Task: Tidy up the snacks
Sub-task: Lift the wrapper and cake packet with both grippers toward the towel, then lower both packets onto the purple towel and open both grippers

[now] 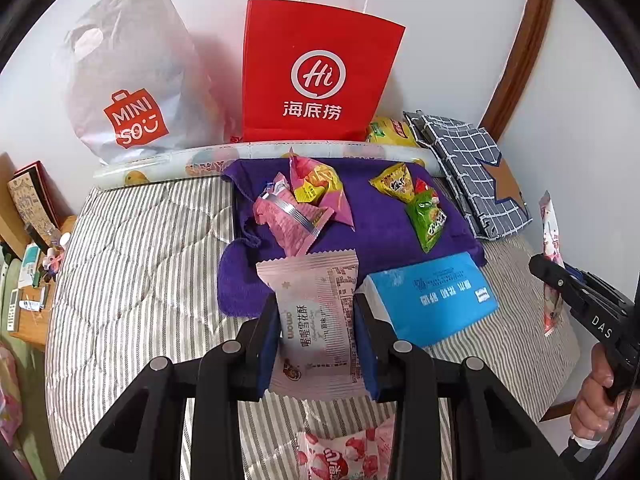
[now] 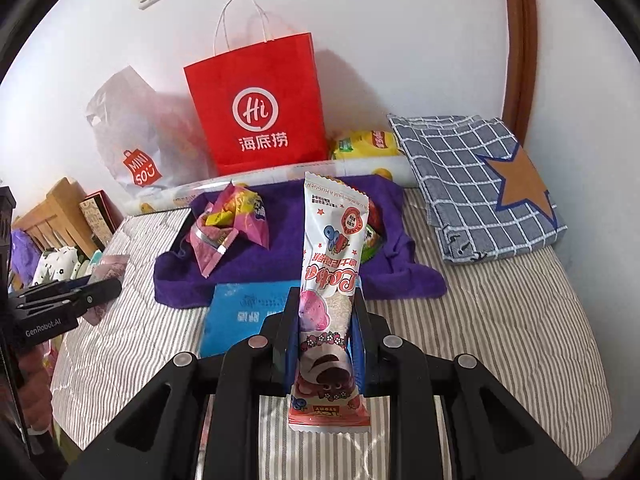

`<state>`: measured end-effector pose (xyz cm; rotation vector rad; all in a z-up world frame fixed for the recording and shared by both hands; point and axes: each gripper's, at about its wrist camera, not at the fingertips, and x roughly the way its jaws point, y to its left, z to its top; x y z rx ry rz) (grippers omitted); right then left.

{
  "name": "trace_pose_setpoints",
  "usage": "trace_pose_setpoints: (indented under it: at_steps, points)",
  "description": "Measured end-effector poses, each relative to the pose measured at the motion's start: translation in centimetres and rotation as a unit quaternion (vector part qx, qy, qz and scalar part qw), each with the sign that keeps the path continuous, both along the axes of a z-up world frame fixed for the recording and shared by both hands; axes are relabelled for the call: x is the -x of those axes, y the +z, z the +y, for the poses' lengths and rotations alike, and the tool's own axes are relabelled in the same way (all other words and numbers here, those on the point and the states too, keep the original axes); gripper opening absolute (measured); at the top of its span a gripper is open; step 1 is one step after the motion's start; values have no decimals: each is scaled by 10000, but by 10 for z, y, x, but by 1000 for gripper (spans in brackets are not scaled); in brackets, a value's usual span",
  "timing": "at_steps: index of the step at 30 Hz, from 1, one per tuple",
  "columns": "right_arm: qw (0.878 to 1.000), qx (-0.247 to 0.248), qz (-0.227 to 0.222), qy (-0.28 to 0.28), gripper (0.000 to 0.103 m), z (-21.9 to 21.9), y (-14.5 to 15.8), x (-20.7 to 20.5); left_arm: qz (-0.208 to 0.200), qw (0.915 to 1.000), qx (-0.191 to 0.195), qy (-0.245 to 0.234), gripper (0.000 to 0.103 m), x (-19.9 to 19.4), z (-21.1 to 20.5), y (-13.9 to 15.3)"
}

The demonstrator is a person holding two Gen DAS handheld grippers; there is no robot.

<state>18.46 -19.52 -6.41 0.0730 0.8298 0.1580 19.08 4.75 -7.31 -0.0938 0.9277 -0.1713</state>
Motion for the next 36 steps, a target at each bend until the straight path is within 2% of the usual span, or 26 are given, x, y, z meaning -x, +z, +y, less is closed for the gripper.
trace_pose_setpoints:
  at_steps: [21,36]
  points:
    - [9985,-213,114,495,22,37,-10,-94,21,10000,-33,3,33,-72,4,3]
    - [9949,-47,678,749,22,68,-60,-157,362,9990,176,173,33,-121,18,-29]
